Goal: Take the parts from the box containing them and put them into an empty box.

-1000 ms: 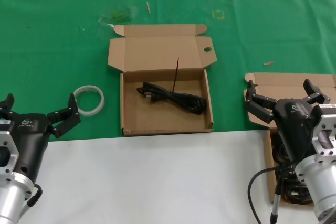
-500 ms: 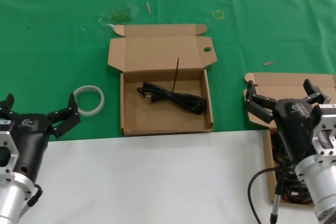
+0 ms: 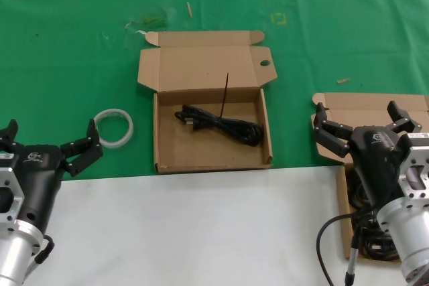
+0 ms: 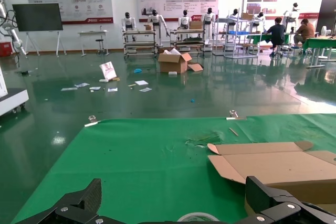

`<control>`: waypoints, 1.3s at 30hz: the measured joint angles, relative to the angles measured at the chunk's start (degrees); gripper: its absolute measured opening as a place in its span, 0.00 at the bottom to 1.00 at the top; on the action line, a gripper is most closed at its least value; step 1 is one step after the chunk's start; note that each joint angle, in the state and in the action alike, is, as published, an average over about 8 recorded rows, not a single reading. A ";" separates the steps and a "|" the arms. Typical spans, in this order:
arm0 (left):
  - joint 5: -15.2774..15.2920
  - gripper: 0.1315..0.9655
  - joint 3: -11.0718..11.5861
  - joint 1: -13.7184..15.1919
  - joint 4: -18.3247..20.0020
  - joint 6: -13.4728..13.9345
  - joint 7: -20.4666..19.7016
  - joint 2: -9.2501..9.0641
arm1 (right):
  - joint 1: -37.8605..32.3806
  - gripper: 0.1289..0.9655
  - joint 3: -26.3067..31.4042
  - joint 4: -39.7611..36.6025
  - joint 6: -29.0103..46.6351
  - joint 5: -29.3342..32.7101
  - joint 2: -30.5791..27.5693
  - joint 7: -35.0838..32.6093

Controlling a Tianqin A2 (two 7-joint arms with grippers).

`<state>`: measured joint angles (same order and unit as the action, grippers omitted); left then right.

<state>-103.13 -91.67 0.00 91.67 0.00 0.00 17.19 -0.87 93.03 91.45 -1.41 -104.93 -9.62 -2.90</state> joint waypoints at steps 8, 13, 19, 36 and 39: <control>0.00 1.00 0.00 0.00 0.00 0.00 0.00 0.00 | 0.00 1.00 0.00 0.00 0.00 0.00 0.00 0.00; 0.00 1.00 0.00 0.00 0.00 0.00 0.00 0.00 | 0.00 1.00 0.00 0.00 0.00 0.00 0.00 0.00; 0.00 1.00 0.00 0.00 0.00 0.00 0.00 0.00 | 0.00 1.00 0.00 0.00 0.00 0.00 0.00 0.00; 0.00 1.00 0.00 0.00 0.00 0.00 0.00 0.00 | 0.00 1.00 0.00 0.00 0.00 0.00 0.00 0.00; 0.00 1.00 0.00 0.00 0.00 0.00 0.00 0.00 | 0.00 1.00 0.00 0.00 0.00 0.00 0.00 0.00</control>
<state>-103.13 -91.67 0.00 91.67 0.00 0.00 17.19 -0.87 93.03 91.45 -1.41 -104.93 -9.62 -2.90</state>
